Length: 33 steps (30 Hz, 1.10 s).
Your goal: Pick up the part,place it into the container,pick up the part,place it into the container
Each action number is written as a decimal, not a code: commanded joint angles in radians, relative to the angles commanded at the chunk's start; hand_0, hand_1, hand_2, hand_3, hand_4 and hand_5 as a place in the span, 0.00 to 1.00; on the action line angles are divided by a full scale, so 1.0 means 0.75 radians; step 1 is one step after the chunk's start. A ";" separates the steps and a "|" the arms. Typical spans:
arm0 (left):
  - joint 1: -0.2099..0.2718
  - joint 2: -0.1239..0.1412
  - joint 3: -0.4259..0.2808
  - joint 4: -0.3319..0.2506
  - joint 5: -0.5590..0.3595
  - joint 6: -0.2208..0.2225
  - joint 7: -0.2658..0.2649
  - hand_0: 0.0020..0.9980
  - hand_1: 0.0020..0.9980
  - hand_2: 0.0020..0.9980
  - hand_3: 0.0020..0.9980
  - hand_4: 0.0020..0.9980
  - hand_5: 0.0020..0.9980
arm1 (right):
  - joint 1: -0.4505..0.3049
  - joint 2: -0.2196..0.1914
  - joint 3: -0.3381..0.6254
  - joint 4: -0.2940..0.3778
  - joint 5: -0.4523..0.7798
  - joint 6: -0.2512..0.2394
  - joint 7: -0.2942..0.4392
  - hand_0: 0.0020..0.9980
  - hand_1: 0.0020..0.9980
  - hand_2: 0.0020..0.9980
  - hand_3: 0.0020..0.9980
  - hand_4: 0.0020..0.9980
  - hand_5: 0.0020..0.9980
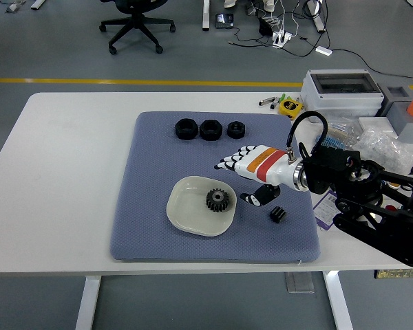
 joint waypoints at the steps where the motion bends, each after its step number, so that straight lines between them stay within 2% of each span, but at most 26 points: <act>1: 0.001 0.000 -0.001 0.000 0.000 0.000 0.000 0.54 0.57 0.58 0.68 0.69 0.66 | -0.006 -0.022 -0.006 0.015 -0.007 0.006 0.001 1.00 0.95 0.97 1.00 0.64 0.15; 7: 0.003 -0.001 -0.004 0.001 0.002 -0.001 0.000 0.53 0.57 0.58 0.68 0.69 0.66 | -0.053 -0.142 -0.043 0.113 -0.060 0.003 0.007 1.00 0.94 0.96 1.00 0.64 0.16; 12: 0.001 -0.004 0.002 0.002 -0.012 0.001 -0.003 0.53 0.57 0.58 0.68 0.69 0.66 | -0.080 -0.211 -0.055 0.165 -0.109 -0.007 0.017 1.00 0.94 0.96 1.00 0.64 0.16; 13: 0.001 -0.004 0.002 0.002 -0.012 0.001 -0.004 0.53 0.57 0.58 0.68 0.69 0.67 | -0.083 -0.219 -0.057 0.168 -0.112 -0.014 0.021 1.00 0.91 0.94 1.00 0.64 0.16; 24: -0.004 -0.012 0.013 0.000 -0.020 0.003 0.000 0.53 0.57 0.58 0.67 0.69 0.67 | -0.103 -0.191 -0.096 0.048 -0.145 -0.119 0.065 1.00 0.88 0.91 1.00 0.63 0.17; 28: -0.006 -0.013 0.017 0.000 -0.024 0.003 -0.001 0.53 0.57 0.58 0.67 0.69 0.67 | -0.113 -0.191 -0.104 0.023 -0.143 -0.134 0.070 1.00 0.86 0.90 1.00 0.61 0.17; 33: -0.008 -0.014 0.010 0.000 -0.016 0.003 0.001 0.53 0.57 0.59 0.67 0.68 0.67 | -0.125 -0.199 -0.109 0.035 -0.149 -0.132 0.077 1.00 0.85 0.89 1.00 0.61 0.17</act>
